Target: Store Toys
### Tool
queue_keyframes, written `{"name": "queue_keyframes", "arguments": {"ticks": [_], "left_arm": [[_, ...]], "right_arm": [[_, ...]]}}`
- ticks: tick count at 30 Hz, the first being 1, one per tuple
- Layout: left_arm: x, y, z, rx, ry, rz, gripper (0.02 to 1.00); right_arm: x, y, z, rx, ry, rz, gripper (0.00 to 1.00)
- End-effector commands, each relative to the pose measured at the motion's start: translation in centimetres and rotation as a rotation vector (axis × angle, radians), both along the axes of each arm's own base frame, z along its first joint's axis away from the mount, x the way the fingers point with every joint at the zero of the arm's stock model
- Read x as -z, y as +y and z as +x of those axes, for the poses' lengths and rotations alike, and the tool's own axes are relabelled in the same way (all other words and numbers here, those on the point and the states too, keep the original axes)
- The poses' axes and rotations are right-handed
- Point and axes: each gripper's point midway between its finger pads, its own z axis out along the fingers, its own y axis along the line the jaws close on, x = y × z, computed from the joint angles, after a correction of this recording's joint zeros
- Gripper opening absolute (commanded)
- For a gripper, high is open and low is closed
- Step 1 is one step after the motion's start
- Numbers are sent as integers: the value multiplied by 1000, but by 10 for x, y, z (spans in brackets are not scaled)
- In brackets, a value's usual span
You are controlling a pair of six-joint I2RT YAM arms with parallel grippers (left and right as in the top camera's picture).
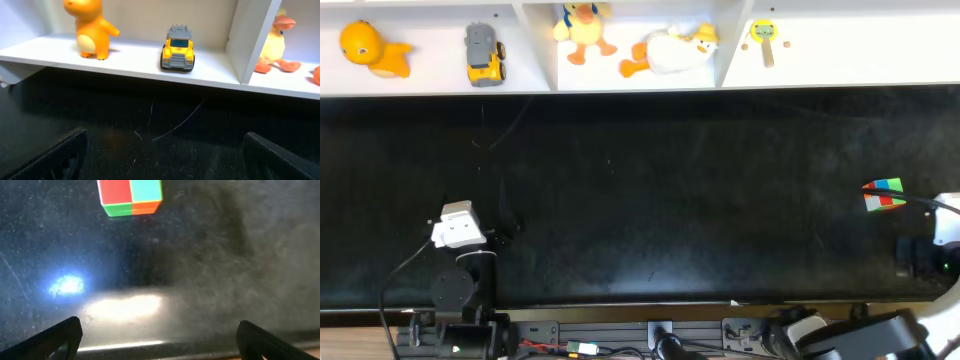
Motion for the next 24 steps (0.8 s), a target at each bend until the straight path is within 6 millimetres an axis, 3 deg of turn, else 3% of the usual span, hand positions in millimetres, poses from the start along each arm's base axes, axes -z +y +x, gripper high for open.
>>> {"name": "queue_keyframes", "arguments": {"ticks": [1,7,15,19,24], "left_arm": [[-1,3,-1,-16,-5,22,996],[-1,3,-1,-16,-5,22,998],[-1,3,-1,-16,-5,22,998],[-1,3,-1,-16,-5,22,998],[-1,3,-1,-16,-5,22,998]], "right_arm": [[5,5,17,-86,-42,13,996],[1,4,44,-148,-130,-2,996],[3,22,84,-165,-228,80,993],[4,19,95,-100,-275,126,998],[13,18,95,-38,-259,172,996]]}}
